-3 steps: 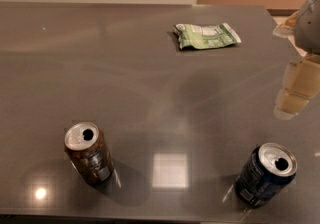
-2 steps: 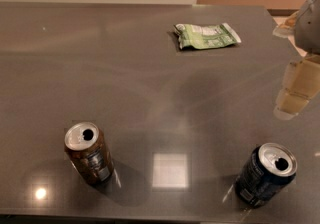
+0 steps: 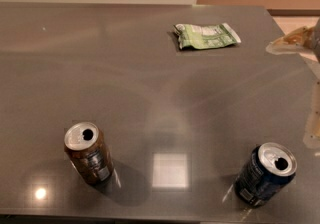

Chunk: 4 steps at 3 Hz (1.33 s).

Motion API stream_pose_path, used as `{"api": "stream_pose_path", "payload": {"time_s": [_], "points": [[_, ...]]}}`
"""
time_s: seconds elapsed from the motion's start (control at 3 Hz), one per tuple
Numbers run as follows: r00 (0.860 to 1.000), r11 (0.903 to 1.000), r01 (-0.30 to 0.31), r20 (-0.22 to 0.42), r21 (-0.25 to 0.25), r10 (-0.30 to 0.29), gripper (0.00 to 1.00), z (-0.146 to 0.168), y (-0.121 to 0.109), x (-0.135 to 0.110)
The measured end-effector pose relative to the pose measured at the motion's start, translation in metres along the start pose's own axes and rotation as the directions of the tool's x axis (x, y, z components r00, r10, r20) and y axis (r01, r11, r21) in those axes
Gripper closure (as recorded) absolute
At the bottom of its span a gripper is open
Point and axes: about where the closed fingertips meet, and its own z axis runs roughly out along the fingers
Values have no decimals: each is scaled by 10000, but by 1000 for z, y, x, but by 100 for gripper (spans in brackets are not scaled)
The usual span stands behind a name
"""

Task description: Move pepsi can near orange can

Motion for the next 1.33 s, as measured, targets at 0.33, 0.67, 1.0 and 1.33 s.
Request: {"api": "stream_pose_path", "payload": {"time_s": [0.33, 0.67, 1.0, 1.33], "points": [[9951, 9959, 807, 610, -399, -782, 0, 1, 19, -2], [9853, 9860, 1590, 714, -507, -1552, 0, 10, 35, 2], [9788, 9785, 1947, 783, -682, -1893, 0, 23, 47, 14], [9738, 9713, 2174, 899, -963, -2091, 0, 36, 59, 24]]}}
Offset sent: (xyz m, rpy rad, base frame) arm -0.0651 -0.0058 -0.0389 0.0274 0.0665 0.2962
